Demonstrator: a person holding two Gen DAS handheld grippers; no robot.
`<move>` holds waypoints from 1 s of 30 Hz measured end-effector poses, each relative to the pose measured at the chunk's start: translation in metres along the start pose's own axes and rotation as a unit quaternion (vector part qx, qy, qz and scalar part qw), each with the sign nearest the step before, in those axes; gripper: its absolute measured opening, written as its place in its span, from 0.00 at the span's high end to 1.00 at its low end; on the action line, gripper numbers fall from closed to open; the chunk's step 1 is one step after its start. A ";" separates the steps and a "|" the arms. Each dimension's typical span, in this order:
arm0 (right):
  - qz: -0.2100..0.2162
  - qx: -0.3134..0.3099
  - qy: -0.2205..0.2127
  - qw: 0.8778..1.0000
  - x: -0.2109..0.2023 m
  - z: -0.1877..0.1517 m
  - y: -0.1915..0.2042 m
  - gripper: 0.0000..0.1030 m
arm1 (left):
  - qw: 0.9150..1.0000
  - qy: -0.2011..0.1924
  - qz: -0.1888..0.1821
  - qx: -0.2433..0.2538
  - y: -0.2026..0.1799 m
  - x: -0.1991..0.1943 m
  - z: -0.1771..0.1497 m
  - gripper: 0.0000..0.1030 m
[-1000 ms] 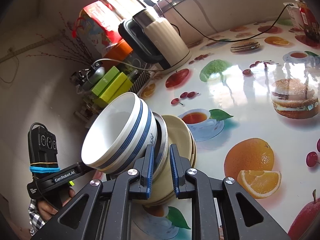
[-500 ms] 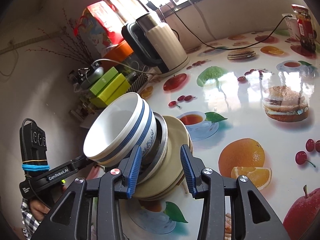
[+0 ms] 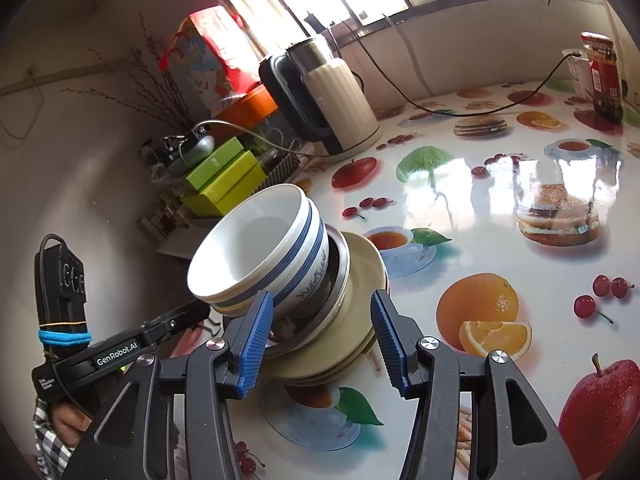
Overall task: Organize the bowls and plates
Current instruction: 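Open both grippers to release the bowls onto the plates, then withdraw both open grippers from the plate and bowl stack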
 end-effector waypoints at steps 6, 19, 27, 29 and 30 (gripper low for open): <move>-0.018 -0.022 -0.004 1.000 -0.009 -0.010 0.006 0.45 | 1.000 0.005 0.015 0.005 -0.003 -0.001 -0.015 0.78; -0.071 -0.060 0.017 0.996 -0.013 -0.046 0.008 0.40 | 0.997 0.016 0.059 0.036 -0.009 -0.003 -0.054 0.78; -0.105 -0.074 0.031 0.991 -0.014 -0.065 0.007 0.35 | 0.995 0.023 0.081 0.054 -0.016 -0.003 -0.073 0.78; -0.112 -0.074 0.036 0.990 -0.013 -0.070 0.005 0.35 | 0.995 0.027 0.083 0.053 -0.016 -0.001 -0.078 0.78; -0.113 -0.073 0.038 0.990 -0.013 -0.072 0.004 0.35 | 0.995 0.029 0.086 0.052 -0.015 -0.001 -0.080 0.78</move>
Point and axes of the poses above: each gripper's, at about its wrist camera, not at the fingertips, and x roughly the way its jaws point, y to its left, z to its top, the point moved 10 cm from there along x, roughly the way its jaws point, and after that the axes turned 10 degrees about -z, right-handed, at the moved point
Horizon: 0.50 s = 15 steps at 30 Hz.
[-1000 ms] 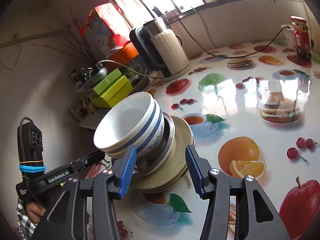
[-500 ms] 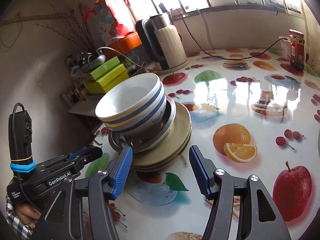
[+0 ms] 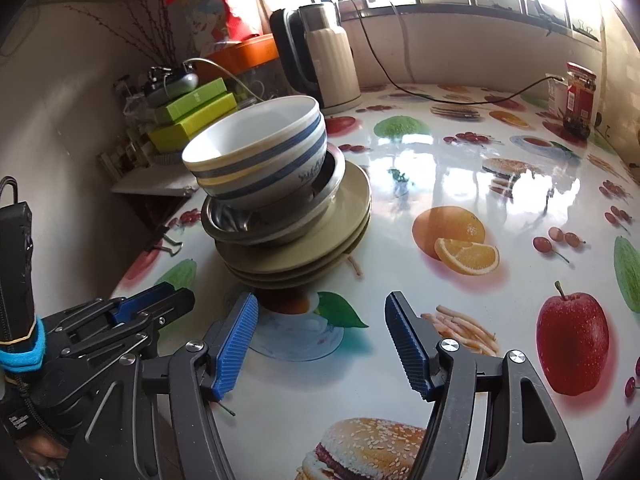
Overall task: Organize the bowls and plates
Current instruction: 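Withdraw both open grippers from the plate and bowl stack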
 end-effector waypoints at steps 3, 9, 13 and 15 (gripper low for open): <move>-0.006 0.002 0.006 1.000 0.001 -0.006 -0.002 0.35 | 1.000 0.006 0.004 -0.003 0.001 0.002 -0.006 0.78; -0.028 -0.003 0.016 0.999 0.003 -0.017 -0.005 0.35 | 1.000 0.011 0.005 -0.007 -0.001 0.005 -0.014 0.78; -0.039 -0.009 0.022 0.999 0.005 -0.024 -0.006 0.35 | 1.000 0.019 0.004 -0.012 -0.001 0.008 -0.022 0.78; -0.043 -0.009 0.024 0.999 0.005 -0.027 -0.007 0.35 | 1.000 0.020 0.003 -0.014 0.000 0.008 -0.024 0.78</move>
Point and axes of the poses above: each gripper's, at about its wrist camera, not at the fingertips, and x roughly the way its jaws point, y to its left, z to its top, the point moved 10 cm from there along x, roughly the way its jaws point, and after that the axes turned 10 degrees about -z, right-handed, at the moved point
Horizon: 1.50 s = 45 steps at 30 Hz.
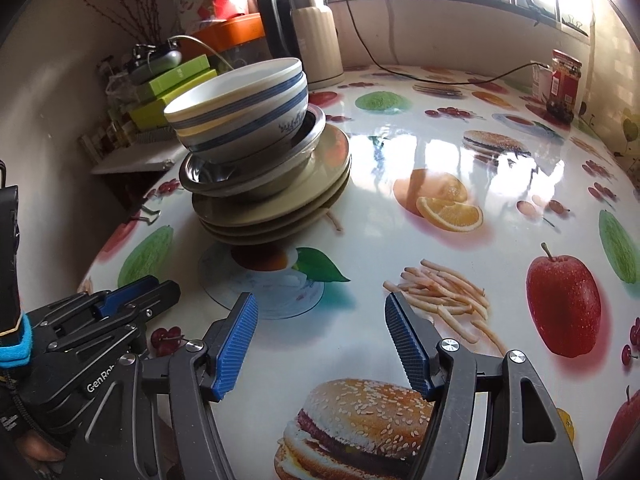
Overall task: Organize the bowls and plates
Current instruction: 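Withdraw both open grippers from the plate and bowl stack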
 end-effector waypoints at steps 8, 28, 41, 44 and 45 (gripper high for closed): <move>-0.011 0.003 0.009 1.000 0.004 -0.007 -0.005 0.35 | 1.000 -0.001 0.007 0.002 0.000 0.000 -0.004 0.78; -0.030 -0.005 0.011 0.999 0.005 -0.011 -0.008 0.27 | 1.000 -0.014 0.021 0.009 -0.002 -0.001 -0.005 0.78; -0.033 -0.005 0.010 0.999 0.004 -0.012 -0.008 0.24 | 1.000 -0.015 0.020 0.008 -0.001 -0.001 -0.005 0.78; -0.033 -0.006 0.010 0.999 0.004 -0.012 -0.008 0.24 | 1.000 -0.015 0.020 0.008 -0.001 -0.001 -0.005 0.78; -0.033 -0.006 0.010 0.999 0.004 -0.012 -0.008 0.24 | 1.000 -0.015 0.020 0.008 -0.001 -0.001 -0.005 0.78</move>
Point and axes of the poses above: each gripper's, at about its wrist camera, not at the fingertips, and x roughly the way its jaws point, y to its left, z to its top, the point moved 10 cm from there along x, roughly the way its jaws point, and after that the axes turned 10 degrees about -z, right-handed, at the moved point
